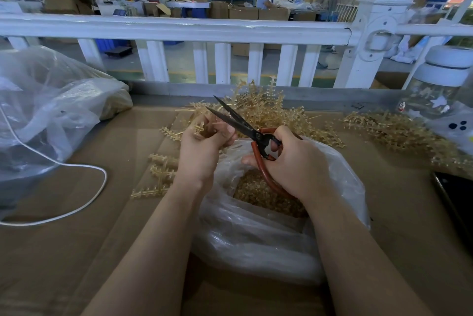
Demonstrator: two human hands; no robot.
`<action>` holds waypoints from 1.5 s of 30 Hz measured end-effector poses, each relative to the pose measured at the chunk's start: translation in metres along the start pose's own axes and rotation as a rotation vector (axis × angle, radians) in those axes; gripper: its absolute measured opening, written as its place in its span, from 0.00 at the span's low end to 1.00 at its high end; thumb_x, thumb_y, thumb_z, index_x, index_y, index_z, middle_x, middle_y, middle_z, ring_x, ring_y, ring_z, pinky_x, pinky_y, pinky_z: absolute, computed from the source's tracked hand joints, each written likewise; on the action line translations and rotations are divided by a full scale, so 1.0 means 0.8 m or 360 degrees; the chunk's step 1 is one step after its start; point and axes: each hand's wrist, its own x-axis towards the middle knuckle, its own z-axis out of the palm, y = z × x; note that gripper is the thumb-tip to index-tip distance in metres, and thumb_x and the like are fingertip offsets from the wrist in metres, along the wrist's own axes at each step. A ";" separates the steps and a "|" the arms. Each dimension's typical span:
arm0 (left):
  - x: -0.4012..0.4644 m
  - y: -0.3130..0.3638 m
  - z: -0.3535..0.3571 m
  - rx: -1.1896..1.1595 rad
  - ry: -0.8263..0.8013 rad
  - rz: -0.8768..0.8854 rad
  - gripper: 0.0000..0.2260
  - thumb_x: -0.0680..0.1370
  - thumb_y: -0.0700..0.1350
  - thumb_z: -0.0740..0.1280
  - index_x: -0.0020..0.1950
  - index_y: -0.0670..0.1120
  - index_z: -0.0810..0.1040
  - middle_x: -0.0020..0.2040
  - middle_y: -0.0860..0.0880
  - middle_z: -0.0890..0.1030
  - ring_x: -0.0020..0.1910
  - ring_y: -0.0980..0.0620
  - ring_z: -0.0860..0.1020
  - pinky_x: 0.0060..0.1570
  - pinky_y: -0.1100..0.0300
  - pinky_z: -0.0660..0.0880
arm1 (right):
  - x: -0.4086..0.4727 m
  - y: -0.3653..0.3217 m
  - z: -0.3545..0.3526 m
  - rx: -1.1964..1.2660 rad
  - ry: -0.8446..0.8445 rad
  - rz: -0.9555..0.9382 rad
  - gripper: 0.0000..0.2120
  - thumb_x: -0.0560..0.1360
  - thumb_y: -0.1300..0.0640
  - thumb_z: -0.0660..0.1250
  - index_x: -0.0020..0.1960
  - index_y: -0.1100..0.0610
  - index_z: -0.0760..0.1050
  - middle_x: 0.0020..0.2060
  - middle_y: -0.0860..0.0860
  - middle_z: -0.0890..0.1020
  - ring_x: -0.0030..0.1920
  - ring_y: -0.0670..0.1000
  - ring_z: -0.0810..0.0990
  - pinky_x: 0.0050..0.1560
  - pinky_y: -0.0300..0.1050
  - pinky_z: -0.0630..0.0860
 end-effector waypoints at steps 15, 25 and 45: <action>-0.002 0.002 0.003 0.0121 -0.0028 -0.0080 0.06 0.76 0.29 0.67 0.45 0.39 0.76 0.36 0.49 0.75 0.40 0.52 0.76 0.42 0.63 0.76 | -0.001 0.003 0.001 -0.0041 0.0074 -0.0022 0.33 0.62 0.17 0.56 0.44 0.46 0.68 0.31 0.40 0.76 0.32 0.41 0.75 0.30 0.42 0.74; -0.004 0.005 0.003 0.0057 -0.0037 -0.0072 0.11 0.75 0.29 0.67 0.39 0.43 0.74 0.36 0.49 0.76 0.40 0.52 0.77 0.43 0.63 0.76 | -0.002 0.001 -0.001 -0.0008 0.0090 -0.0070 0.27 0.64 0.23 0.64 0.42 0.45 0.66 0.28 0.39 0.72 0.29 0.43 0.73 0.28 0.37 0.65; -0.004 0.005 -0.002 0.0046 0.0003 -0.0193 0.04 0.78 0.39 0.69 0.44 0.44 0.81 0.36 0.49 0.83 0.35 0.55 0.79 0.38 0.64 0.76 | 0.001 0.000 0.002 0.0138 0.0045 0.0142 0.24 0.64 0.23 0.65 0.36 0.43 0.66 0.28 0.40 0.76 0.29 0.38 0.74 0.27 0.33 0.64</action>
